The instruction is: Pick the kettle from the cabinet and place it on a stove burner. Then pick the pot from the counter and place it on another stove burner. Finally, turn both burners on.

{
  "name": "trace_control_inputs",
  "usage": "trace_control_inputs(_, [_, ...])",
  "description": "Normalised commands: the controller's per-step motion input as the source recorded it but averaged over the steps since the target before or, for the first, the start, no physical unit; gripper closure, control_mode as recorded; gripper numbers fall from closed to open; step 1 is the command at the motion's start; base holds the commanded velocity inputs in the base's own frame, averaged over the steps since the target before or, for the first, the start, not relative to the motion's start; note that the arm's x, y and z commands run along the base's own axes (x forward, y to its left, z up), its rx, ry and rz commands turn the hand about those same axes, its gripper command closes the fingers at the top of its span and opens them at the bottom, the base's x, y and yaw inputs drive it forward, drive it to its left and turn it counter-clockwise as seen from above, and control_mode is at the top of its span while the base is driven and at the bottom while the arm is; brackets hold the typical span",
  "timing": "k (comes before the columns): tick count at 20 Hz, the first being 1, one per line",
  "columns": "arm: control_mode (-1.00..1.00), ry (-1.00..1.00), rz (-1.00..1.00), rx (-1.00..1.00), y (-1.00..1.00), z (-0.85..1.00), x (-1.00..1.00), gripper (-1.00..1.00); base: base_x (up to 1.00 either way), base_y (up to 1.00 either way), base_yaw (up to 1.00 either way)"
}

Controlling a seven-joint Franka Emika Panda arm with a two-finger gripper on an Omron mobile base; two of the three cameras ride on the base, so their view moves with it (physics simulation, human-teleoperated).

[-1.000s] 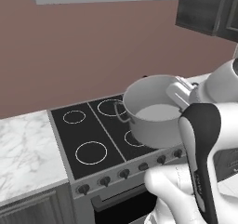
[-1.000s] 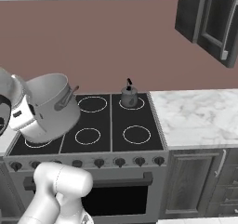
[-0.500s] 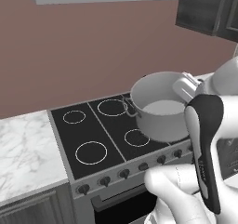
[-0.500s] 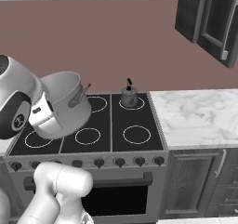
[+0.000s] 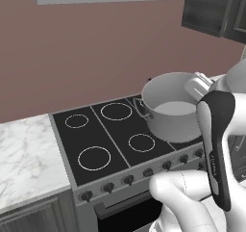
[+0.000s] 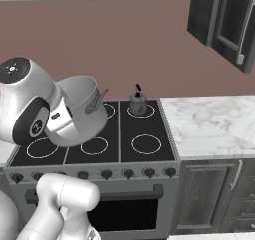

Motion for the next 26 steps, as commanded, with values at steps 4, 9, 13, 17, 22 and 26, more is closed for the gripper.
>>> trace_control_inputs(4, [-1.0,0.0,-0.01,0.0,-0.1,-0.01,0.35,1.0,0.0,0.0,0.0])
trace_control_inputs(9, [-1.0,0.0,-0.01,0.0,-0.11,-0.17,0.28,1.0,0.0,0.0,0.0])
trace_control_inputs(13, [-1.0,0.0,-0.04,0.0,-0.18,-0.27,0.14,1.0,0.0,0.0,0.0])
trace_control_inputs(17, [-1.0,0.0,-0.06,0.0,-0.19,-0.25,0.13,1.0,0.0,0.0,0.0])
trace_control_inputs(22, [-1.0,0.0,-0.07,0.0,-0.23,-0.18,0.2,1.0,0.0,0.0,0.0])
trace_control_inputs(26, [-1.0,0.0,-0.08,0.0,-0.26,-0.2,0.25,1.0,0.0,0.0,0.0])
